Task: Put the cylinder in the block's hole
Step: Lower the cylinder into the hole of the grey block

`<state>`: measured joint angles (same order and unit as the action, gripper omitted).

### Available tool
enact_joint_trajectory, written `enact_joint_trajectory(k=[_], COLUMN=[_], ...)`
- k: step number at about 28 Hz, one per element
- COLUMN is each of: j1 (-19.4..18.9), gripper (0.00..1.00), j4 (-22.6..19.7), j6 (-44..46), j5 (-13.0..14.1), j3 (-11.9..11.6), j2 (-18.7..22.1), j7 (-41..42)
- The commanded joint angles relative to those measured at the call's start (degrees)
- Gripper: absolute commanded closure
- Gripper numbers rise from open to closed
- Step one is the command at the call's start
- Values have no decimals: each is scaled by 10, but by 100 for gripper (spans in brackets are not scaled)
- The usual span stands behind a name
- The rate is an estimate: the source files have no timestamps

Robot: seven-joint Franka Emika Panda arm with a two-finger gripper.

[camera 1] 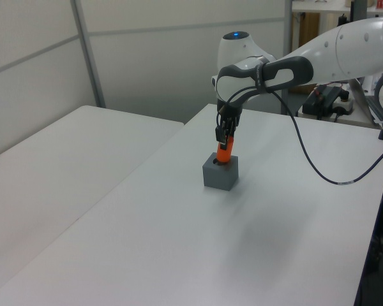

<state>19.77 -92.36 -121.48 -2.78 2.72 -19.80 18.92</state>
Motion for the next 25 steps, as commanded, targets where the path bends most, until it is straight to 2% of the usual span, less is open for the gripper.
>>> enact_joint_trajectory(k=[1,25], j1=[-2,-9], gripper=[76,72], j4=[3,-3], j6=[-6,-5], j5=[-13,-16], j3=[0,4], j2=[-3,-10], j7=[-3,-3])
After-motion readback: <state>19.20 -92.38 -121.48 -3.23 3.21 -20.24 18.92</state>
